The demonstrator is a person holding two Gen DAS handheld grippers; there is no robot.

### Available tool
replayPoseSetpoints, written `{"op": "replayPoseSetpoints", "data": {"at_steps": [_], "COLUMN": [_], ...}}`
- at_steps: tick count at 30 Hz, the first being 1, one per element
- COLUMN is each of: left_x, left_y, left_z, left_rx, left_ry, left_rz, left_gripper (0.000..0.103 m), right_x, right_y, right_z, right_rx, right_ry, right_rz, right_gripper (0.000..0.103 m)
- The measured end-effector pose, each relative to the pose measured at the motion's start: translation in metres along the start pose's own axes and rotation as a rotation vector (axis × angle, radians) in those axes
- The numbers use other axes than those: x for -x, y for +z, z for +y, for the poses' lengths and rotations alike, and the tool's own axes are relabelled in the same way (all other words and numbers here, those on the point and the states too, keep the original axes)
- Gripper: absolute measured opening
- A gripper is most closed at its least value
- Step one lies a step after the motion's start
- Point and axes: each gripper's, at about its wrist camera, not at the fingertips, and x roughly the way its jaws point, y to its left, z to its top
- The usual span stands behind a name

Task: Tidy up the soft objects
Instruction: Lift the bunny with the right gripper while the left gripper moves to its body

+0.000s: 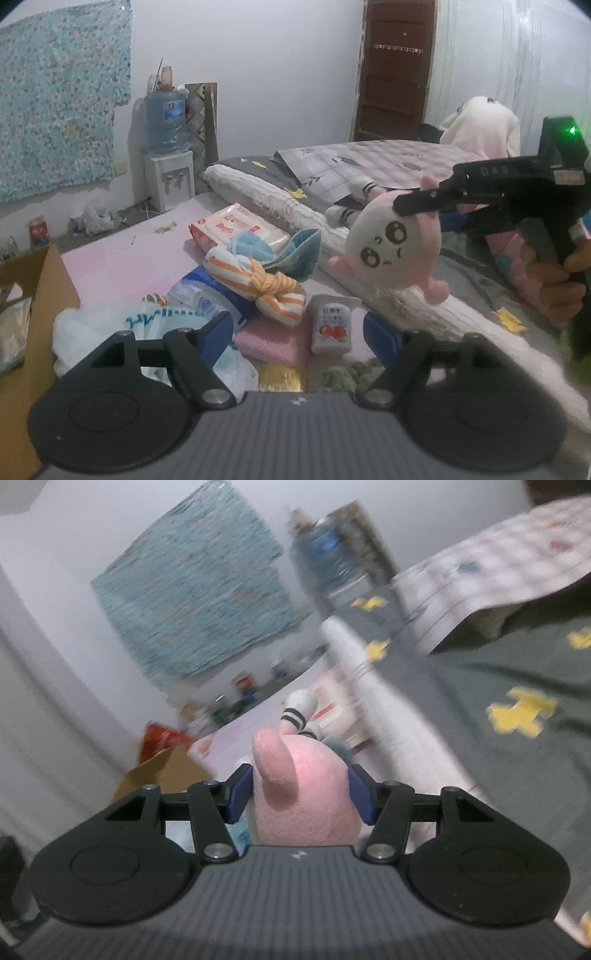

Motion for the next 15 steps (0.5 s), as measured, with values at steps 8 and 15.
{"op": "replayPoseSetpoints", "data": {"at_steps": [8,15], "left_x": [0.042,0.043], "left_y": [-0.032,-0.058], "left_z": [0.011,0.013], "left_rx": [0.015,0.017], "left_ry": [0.005,0.018], "left_rz": [0.052,0.138], "left_gripper": [0.079,0.079], "right_x": [-0.038,-0.103], "right_y": [-0.04,-0.072], "right_z": [0.033,0.044], "right_rx": [-0.025,0.004], "right_ry": [0.205,0.245], "right_rz": [0.336,0.659], "right_gripper": [0.056,0.059]}}
